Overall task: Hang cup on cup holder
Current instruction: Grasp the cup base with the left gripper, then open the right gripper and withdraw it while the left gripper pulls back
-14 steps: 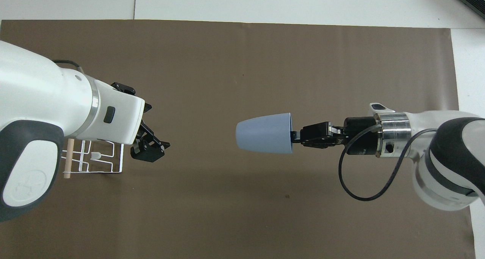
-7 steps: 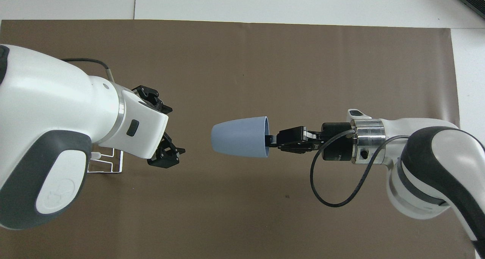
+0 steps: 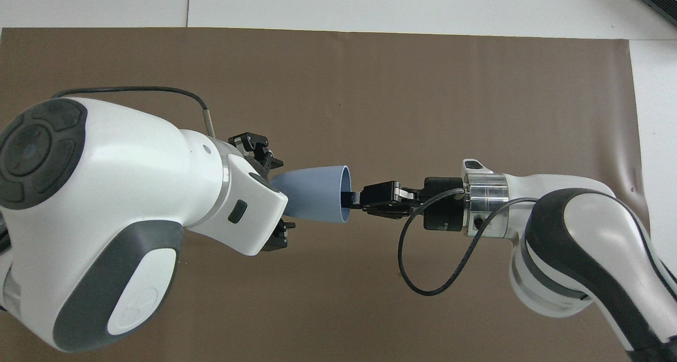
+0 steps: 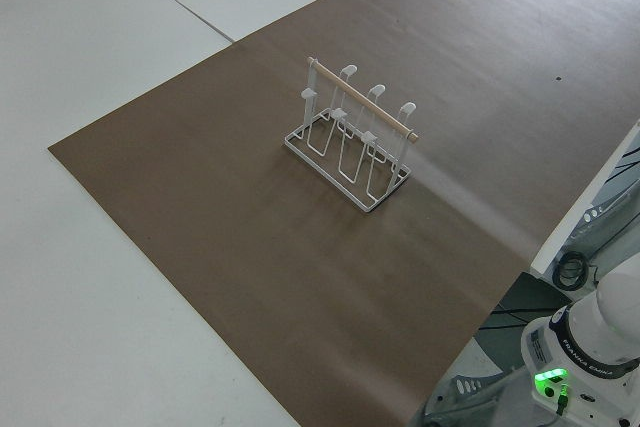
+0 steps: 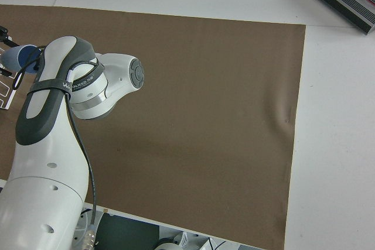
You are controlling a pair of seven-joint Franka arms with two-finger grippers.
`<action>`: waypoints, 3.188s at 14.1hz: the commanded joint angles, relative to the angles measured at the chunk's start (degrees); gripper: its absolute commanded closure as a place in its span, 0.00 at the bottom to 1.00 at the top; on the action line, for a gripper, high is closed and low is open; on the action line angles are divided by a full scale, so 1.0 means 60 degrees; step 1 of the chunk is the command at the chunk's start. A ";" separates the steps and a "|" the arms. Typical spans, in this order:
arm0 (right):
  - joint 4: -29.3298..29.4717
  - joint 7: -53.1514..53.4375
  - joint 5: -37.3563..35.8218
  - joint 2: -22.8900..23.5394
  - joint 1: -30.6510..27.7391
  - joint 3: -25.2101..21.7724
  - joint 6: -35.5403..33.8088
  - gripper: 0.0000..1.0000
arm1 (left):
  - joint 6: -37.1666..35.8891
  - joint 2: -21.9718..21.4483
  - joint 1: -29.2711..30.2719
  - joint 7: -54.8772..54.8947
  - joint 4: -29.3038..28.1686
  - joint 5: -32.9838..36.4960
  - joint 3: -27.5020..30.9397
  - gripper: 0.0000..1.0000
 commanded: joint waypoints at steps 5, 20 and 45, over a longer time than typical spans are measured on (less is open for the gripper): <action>-0.0223 0.0085 0.0266 -0.0231 -0.0053 0.0002 0.0090 1.00 | 0.1027 -0.0361 -0.0426 0.0076 -0.0969 -0.0145 0.0152 0.23; -0.0179 0.0422 -0.0099 -0.0187 -0.0417 -0.0057 0.0206 0.00 | 0.0632 -0.0610 -0.0045 -0.0539 -0.1510 -0.0029 0.0255 1.00; 0.5046 0.3307 -1.4837 0.0223 -0.1869 -0.0115 -0.2601 0.00 | -0.2487 -0.0640 0.1098 -0.0436 -0.1524 0.8934 0.0211 1.00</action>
